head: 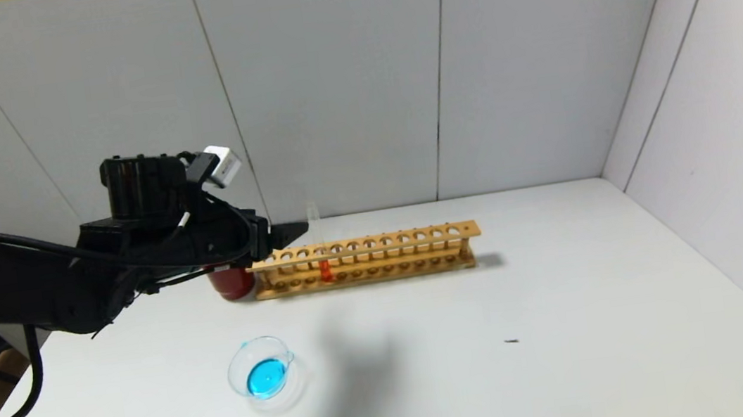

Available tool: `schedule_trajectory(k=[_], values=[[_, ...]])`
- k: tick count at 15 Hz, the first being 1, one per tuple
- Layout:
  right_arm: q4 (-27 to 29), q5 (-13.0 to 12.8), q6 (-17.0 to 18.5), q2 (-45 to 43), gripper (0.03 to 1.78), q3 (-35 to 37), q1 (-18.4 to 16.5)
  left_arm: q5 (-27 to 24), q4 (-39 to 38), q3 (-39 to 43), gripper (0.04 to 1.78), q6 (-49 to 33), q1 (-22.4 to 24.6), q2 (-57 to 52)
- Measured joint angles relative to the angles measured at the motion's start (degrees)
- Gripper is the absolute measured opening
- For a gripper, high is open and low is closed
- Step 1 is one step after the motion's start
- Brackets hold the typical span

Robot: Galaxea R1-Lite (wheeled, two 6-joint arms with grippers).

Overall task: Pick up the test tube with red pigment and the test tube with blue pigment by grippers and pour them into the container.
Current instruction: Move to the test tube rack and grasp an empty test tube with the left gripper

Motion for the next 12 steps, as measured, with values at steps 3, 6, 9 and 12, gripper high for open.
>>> schedule_trajectory(k=[3, 6, 9, 12], values=[[0.0, 0.0, 0.0, 0.0, 1.75, 0.0, 0.0, 0.2, -0.1, -2.7, 1.75, -0.1, -0.7, 3.5], [0.0, 0.0, 0.0, 0.0, 1.75, 0.0, 0.0, 0.9, -0.1, -5.2, 1.75, -0.2, -0.9, 7.3], [0.0, 0.0, 0.0, 0.0, 1.75, 0.0, 0.0, 4.1, -0.1, -8.7, 1.75, -0.3, -1.6, 11.2], [0.0, 0.0, 0.0, 0.0, 1.75, 0.0, 0.0, 4.9, -0.1, -12.3, 1.75, -0.2, -2.5, 14.9]])
